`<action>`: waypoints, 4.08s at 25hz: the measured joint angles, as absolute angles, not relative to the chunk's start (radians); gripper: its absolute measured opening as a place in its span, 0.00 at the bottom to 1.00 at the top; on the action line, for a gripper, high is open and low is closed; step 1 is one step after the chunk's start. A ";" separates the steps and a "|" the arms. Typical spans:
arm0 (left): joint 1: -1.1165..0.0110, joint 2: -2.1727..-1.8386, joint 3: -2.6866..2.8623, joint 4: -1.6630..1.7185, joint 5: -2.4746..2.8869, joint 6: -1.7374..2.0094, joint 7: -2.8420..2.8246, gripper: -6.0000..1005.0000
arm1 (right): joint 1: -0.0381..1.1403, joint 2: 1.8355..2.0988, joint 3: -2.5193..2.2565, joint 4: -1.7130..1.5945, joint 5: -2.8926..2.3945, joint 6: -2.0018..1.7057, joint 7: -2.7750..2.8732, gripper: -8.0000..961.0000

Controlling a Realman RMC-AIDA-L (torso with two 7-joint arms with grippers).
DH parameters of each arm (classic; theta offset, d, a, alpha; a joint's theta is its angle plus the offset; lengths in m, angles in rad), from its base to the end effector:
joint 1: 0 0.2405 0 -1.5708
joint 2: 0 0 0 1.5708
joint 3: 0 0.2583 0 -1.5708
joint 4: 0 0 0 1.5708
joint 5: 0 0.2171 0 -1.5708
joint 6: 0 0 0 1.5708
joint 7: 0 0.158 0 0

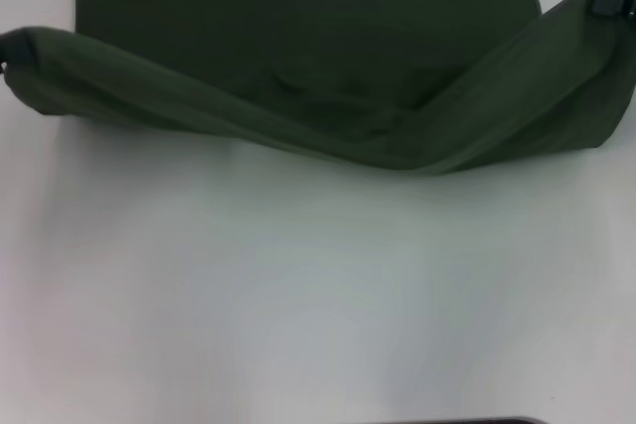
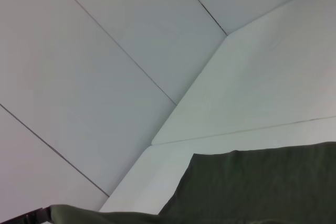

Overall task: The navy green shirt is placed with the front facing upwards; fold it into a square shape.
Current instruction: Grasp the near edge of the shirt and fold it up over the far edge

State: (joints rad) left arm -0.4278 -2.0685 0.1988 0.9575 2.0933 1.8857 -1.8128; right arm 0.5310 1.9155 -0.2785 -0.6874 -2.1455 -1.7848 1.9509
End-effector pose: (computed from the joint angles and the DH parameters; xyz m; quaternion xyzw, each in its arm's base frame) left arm -0.3012 0.2981 0.1004 -0.8352 -0.3882 -0.3396 0.1908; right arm 0.3018 0.3382 0.1004 -0.8156 0.4656 0.3189 0.1274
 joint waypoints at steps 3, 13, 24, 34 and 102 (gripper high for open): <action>-0.425 -2.068 0.194 0.955 2.067 1.887 -1.813 0.01 | 0.540 1.915 -0.281 -0.687 -2.146 -1.782 1.951 0.05; -0.401 -2.081 0.205 0.939 2.066 1.869 -1.803 0.01 | 0.510 1.953 -0.321 -0.671 -2.152 -1.708 1.932 0.05; -0.355 -2.088 0.213 0.928 2.075 1.884 -1.795 0.01 | 0.454 1.979 -0.341 -0.655 -2.151 -1.719 1.886 0.05; -0.289 -2.115 0.211 0.931 2.214 1.912 -1.766 0.01 | 0.365 1.973 -0.323 -0.654 -2.146 -1.745 1.852 0.05; -0.662 -2.033 0.179 0.723 2.382 1.608 -1.909 0.01 | 0.557 1.922 -0.332 -0.608 -2.153 -1.485 1.942 0.05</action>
State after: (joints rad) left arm -0.6617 -2.0329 0.1789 0.7231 2.3817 1.6077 -1.9094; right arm 0.5574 1.9221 -0.3319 -0.6084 -2.1532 -1.4845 1.9419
